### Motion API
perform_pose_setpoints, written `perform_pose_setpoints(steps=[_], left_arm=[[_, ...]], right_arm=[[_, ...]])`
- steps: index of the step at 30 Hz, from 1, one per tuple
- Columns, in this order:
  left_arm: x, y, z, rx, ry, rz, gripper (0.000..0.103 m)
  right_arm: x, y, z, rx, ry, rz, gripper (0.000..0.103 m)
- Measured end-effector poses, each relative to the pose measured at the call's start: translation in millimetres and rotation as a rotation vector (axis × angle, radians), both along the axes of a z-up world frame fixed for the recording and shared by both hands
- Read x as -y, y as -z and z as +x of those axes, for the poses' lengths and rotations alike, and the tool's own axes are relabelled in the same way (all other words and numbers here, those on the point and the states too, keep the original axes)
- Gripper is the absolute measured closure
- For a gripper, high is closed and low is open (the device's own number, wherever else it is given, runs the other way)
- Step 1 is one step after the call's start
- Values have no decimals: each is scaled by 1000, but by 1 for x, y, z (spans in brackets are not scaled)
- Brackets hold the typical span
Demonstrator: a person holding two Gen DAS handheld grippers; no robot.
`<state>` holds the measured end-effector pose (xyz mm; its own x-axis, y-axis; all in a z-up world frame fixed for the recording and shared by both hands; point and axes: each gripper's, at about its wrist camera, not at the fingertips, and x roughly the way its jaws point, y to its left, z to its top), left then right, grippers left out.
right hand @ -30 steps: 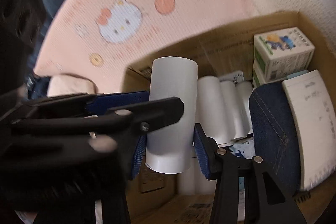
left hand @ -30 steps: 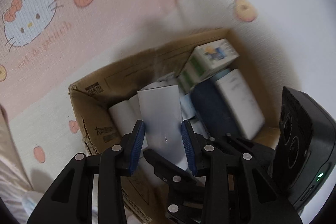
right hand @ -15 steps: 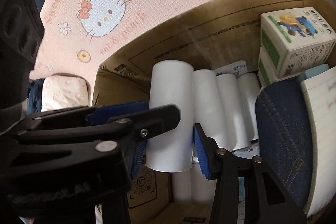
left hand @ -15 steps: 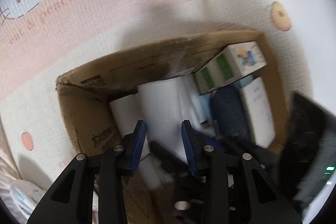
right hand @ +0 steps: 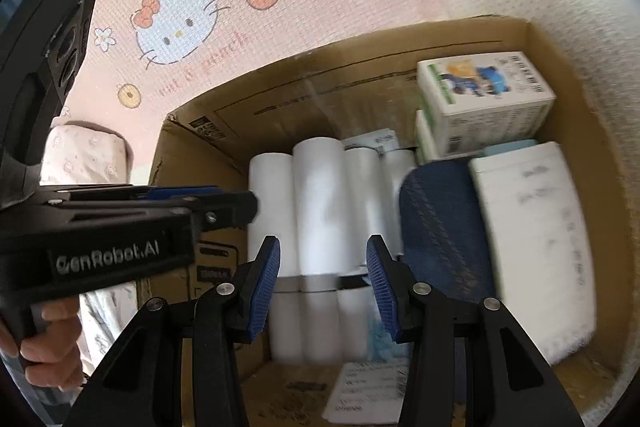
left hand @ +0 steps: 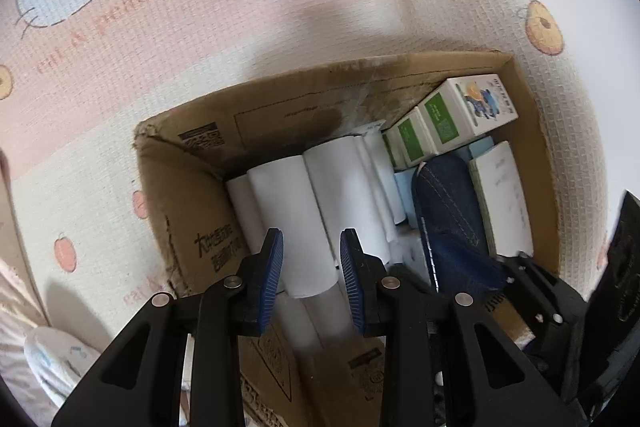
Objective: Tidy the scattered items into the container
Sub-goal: 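Lower the tube into the box among the tubes and open both grippers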
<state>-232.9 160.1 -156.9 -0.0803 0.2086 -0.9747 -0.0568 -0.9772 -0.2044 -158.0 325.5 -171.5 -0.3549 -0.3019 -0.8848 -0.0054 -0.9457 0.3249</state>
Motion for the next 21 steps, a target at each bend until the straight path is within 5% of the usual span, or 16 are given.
perform_pose_setpoints(steps=[2, 4, 5, 11, 16, 21], left_arm=[[-4, 2, 1, 12, 11, -7, 70], [-6, 7, 1, 29, 10, -13, 70], [-7, 11, 2, 41, -4, -23, 70], [-18, 21, 1, 26, 12, -59, 80], [-19, 27, -1, 21, 17, -75, 82], [-14, 25, -1, 16, -2, -41, 82]], right_arm=[[-4, -4, 1, -14, 3, 19, 63], [-7, -4, 1, -18, 8, 26, 82], [-7, -2, 1, -6, 11, 22, 84], [-8, 25, 2, 116, -19, -88, 84], [13, 42, -2, 132, -99, 70, 84], [12, 40, -5, 134, -95, 89, 84]])
